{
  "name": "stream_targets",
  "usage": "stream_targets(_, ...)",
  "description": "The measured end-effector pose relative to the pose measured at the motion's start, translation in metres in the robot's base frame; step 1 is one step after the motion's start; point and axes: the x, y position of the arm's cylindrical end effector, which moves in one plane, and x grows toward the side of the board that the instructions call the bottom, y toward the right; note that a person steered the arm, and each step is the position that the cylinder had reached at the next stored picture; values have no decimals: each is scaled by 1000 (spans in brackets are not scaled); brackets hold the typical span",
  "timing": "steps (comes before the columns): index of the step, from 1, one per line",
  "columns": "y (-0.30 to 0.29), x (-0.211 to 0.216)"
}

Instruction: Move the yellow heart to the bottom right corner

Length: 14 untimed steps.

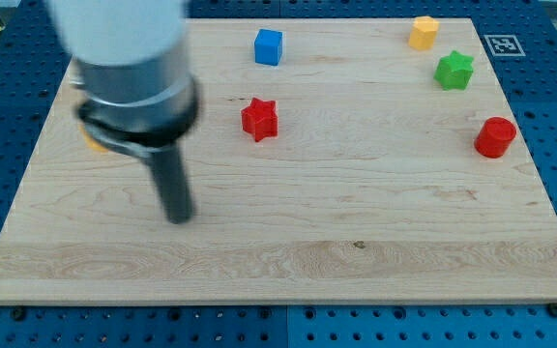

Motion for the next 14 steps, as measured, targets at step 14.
stream_targets(14,106,-29)
